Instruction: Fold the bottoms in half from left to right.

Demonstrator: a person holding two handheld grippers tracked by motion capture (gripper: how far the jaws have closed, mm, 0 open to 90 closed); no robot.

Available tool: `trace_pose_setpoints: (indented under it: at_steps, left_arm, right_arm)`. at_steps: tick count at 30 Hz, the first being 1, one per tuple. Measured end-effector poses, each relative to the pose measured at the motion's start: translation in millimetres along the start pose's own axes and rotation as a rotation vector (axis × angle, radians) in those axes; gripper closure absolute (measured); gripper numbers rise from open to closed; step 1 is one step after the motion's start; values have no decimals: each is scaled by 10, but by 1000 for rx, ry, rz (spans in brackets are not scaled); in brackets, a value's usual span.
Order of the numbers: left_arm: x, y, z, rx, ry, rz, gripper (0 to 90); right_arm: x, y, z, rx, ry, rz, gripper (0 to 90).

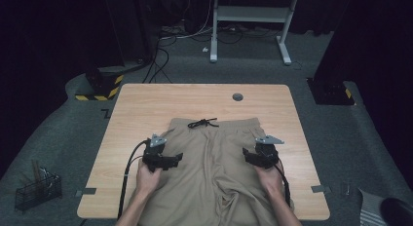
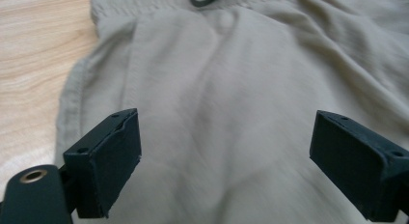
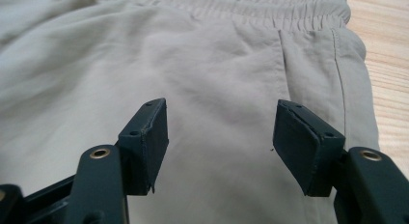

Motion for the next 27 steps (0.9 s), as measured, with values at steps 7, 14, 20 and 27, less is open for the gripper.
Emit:
trace_pose_setpoints:
  at_steps: [7,14,20,27]
  left_arm:
    - [260,-54,134,-14,-91,44,152]
    - [348,63,103,24,-129,35,146]
    - [204,211,-42,27,-128,33,145]
    - [14,402,-218,50,-104,36,131]
  right_arm:
    - [178,18,-18,-37,44,40,372]
    - [126,113,11,-39,29,18,372]
    - [-21,251,85,-46,21,17,370]
    - [-243,449,175,-67,-15,26,367]
Point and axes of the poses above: each handheld gripper's, and its own axes: x roughly forward along the jaws, y roughly out of its underside, z roughly to its left, the point moved 4 cm from there along x, roughly forward along the jaws
